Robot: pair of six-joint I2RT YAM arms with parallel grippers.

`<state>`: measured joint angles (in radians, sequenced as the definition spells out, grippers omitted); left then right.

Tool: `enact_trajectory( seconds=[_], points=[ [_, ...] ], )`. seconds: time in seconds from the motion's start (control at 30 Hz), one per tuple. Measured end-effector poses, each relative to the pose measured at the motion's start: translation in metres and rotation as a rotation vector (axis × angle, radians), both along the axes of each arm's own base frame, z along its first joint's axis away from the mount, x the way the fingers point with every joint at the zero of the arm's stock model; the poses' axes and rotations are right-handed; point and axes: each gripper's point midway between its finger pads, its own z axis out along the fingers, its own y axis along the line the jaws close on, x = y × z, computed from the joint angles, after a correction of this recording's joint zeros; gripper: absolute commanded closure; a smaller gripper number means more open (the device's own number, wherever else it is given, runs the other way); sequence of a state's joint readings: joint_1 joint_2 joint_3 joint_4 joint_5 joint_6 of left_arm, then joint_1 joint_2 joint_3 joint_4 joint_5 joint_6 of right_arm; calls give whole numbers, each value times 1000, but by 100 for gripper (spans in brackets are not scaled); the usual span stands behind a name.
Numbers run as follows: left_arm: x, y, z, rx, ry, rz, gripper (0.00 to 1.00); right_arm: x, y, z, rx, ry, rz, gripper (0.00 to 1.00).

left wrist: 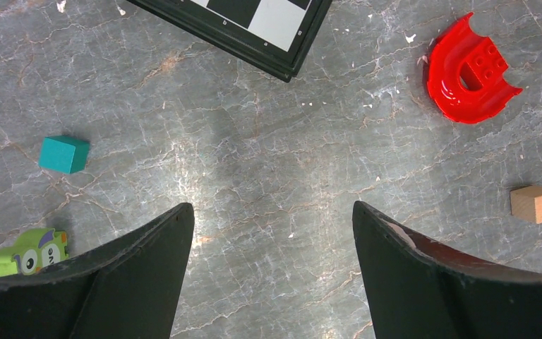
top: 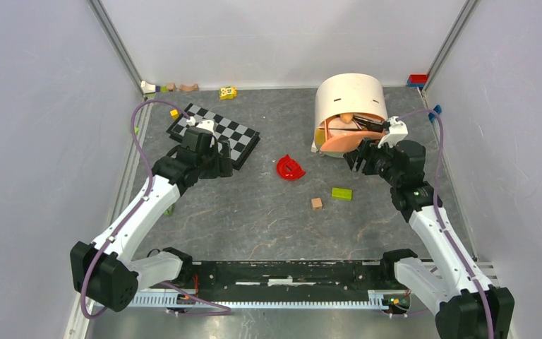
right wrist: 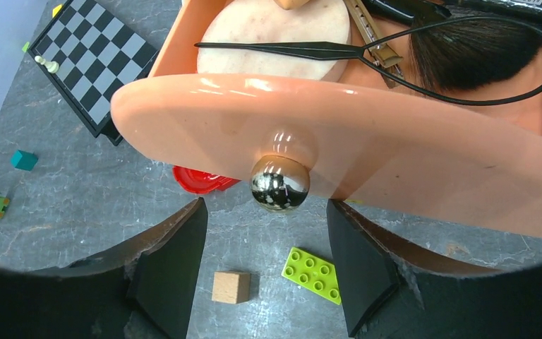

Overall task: Organize the makeup
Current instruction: Close the drawer in the storage box.

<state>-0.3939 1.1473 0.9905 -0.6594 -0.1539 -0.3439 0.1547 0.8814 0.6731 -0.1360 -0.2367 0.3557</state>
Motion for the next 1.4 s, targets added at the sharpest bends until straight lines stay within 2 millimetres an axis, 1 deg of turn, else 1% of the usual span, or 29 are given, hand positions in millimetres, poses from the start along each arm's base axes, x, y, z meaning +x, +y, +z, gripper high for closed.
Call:
enact_trajectory(
  seconds=[0.13, 0.33, 0.53, 0.9, 1.17, 1.4],
  points=[
    [0, 0, 0, 0, 0, 0, 12, 6, 2, -2, 4, 17, 0, 30],
    [0, 0, 0, 0, 0, 0, 11, 10, 2, -13, -1, 51, 0, 30],
    [0, 0, 0, -1, 0, 1, 11, 18, 3, -13, -2, 48, -5, 30],
    [0, 1, 0, -1, 0, 3, 11, 45, 6, -11, 4, 43, -11, 29],
    [0, 1, 0, -5, 2, 2, 11, 66, 9, -11, 6, 47, -15, 27],
    [1, 2, -1, -4, 6, 7, 11, 78, 8, -12, 22, 56, -52, 27]
  ],
)
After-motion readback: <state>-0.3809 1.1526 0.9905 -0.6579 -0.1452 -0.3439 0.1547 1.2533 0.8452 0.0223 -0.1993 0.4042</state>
